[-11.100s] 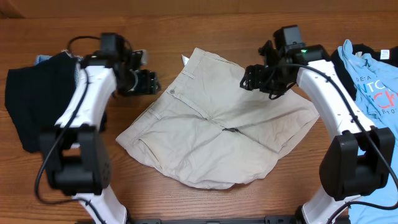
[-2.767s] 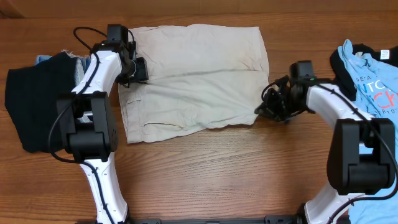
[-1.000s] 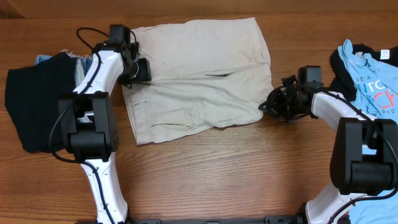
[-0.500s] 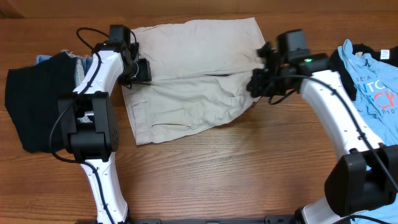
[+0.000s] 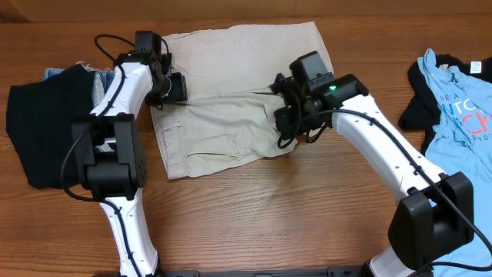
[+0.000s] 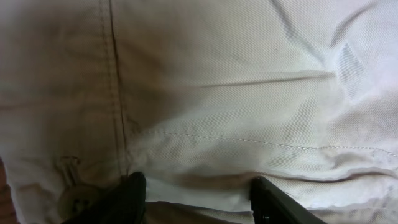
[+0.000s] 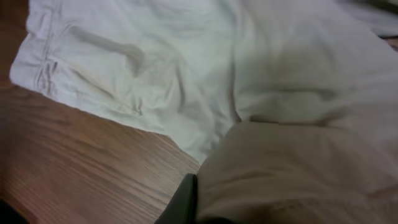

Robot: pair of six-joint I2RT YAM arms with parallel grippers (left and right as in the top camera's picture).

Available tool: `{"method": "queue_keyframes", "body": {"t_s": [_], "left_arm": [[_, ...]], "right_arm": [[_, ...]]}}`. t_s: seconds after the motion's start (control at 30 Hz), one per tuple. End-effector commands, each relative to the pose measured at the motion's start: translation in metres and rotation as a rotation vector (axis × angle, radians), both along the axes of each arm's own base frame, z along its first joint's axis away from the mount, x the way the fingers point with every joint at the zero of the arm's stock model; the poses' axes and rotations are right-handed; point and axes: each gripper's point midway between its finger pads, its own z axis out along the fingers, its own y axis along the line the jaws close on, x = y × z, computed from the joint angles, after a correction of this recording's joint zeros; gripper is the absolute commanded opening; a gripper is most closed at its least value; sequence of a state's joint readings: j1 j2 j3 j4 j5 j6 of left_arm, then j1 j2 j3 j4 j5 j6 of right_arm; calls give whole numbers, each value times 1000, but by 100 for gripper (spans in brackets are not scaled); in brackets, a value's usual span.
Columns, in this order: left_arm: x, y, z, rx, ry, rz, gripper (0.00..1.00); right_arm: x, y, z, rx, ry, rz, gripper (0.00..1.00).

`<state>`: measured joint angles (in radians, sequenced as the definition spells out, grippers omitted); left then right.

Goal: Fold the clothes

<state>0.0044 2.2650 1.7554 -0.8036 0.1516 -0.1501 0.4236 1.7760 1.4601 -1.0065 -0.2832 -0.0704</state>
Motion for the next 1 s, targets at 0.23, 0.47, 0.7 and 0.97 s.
{"method": "queue_keyframes", "body": {"t_s": [0.23,0.47,0.7,0.97], "left_arm": [[-7,20,-7,57,28,20,59],[-3,20,-6,57,13,20,59],[-2,20,-6,56,8,20,60],[-4,20,-6,56,16,20,60]], "right_arm": [[15,-33,0,19,28,-110,16],[46,-103,4,116,99,-454,70],[81,-158,-4,200,76,-649,71],[105,-140,-77,275,176,-618,71]]}}
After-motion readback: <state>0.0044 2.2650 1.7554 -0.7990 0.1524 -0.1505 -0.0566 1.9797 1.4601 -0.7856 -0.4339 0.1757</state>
